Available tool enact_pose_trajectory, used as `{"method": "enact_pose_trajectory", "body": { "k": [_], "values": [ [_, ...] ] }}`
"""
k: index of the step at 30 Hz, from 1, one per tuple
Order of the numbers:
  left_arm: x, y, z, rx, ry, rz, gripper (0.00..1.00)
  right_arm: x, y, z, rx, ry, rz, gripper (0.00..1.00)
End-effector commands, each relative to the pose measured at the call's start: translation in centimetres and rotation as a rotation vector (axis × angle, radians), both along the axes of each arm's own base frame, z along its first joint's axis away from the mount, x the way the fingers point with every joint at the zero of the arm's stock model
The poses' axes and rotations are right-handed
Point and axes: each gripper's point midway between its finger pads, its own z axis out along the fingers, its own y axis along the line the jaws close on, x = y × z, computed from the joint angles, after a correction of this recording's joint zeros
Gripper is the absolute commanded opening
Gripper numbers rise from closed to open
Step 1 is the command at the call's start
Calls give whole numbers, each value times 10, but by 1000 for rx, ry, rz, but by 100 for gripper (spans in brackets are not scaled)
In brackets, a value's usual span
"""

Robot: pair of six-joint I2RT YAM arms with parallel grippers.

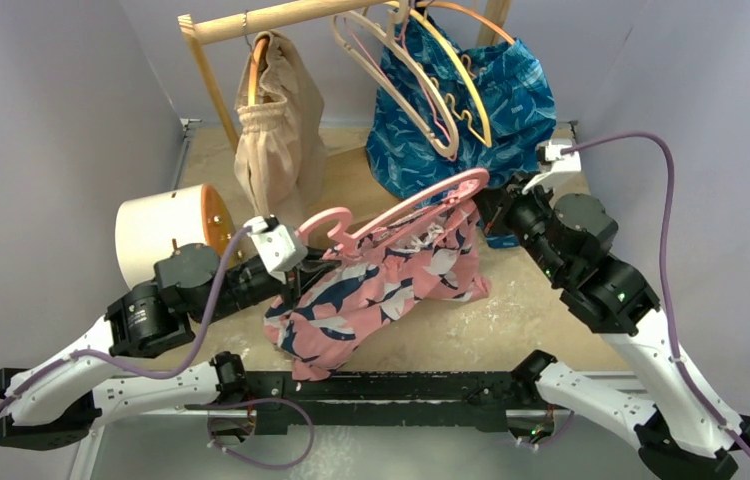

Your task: Place the shorts on the hanger

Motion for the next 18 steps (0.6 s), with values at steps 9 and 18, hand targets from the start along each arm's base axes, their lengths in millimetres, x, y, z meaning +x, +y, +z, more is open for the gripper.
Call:
{"method": "enact_pose_trajectory", "body": {
  "k": [9, 18],
  "values": [
    [20, 19, -43, 232, 5, 122, 0, -17, -52, 27, -77, 20, -171, 0],
    [34, 12, -71, 383, 21, 156, 0, -24, -47, 29, -100, 26, -111, 0]
  ]
}}
